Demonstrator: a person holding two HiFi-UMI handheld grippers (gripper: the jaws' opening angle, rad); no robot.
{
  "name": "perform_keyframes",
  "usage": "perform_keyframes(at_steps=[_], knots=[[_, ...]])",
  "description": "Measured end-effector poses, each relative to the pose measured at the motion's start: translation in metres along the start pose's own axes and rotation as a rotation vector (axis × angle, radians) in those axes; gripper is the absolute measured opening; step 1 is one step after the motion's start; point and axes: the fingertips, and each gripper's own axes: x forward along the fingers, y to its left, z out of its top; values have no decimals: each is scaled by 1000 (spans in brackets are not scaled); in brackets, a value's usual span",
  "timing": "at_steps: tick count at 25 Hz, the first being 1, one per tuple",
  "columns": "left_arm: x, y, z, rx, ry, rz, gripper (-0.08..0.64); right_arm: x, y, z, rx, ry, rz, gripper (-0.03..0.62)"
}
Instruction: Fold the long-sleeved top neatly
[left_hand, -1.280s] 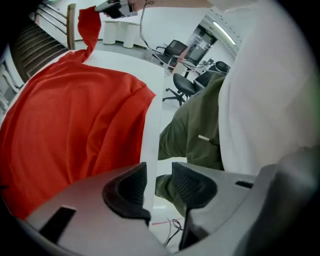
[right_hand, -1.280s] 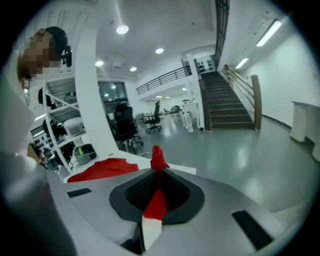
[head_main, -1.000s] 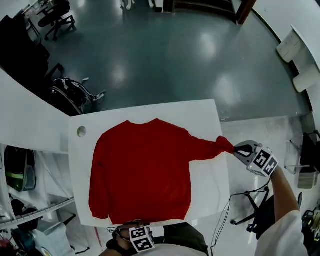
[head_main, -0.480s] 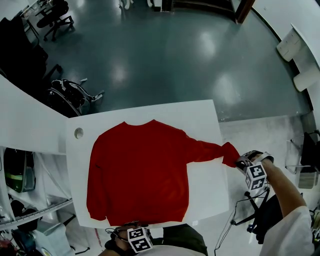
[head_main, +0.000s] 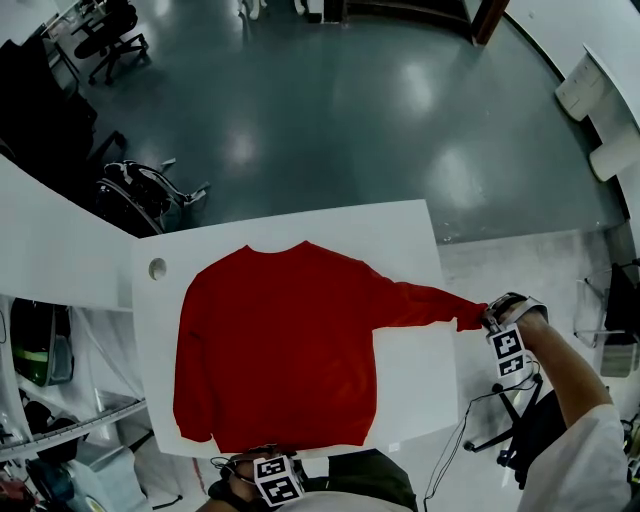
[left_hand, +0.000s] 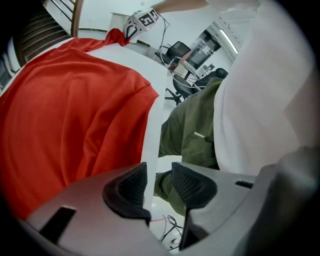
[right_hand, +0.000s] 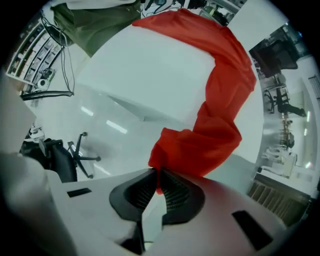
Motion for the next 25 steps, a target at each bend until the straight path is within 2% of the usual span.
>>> perform_keyframes(at_steps=[2, 4, 10, 13, 16, 19, 25], knots=[[0, 1, -1, -2, 6, 2, 158, 7, 2, -11, 10, 36, 22, 44], [0, 1, -1, -6, 7, 4, 158, 12, 0, -17, 45, 53, 27, 77], [1, -2, -1, -5, 11, 0, 158, 27, -12, -22, 94, 70, 12, 60], [2, -3, -3, -10, 14, -3, 158, 39, -10, -24, 127, 92, 73, 79], [1, -4, -5, -17, 14, -4, 158, 46, -9, -27, 194, 102, 123, 128], [-1, -4, -7, -24, 11, -1, 158, 46, -8, -30, 262, 93, 165, 141], [-7, -2, -12, -55, -19, 7, 158, 30, 3, -27, 495, 33, 342, 185]])
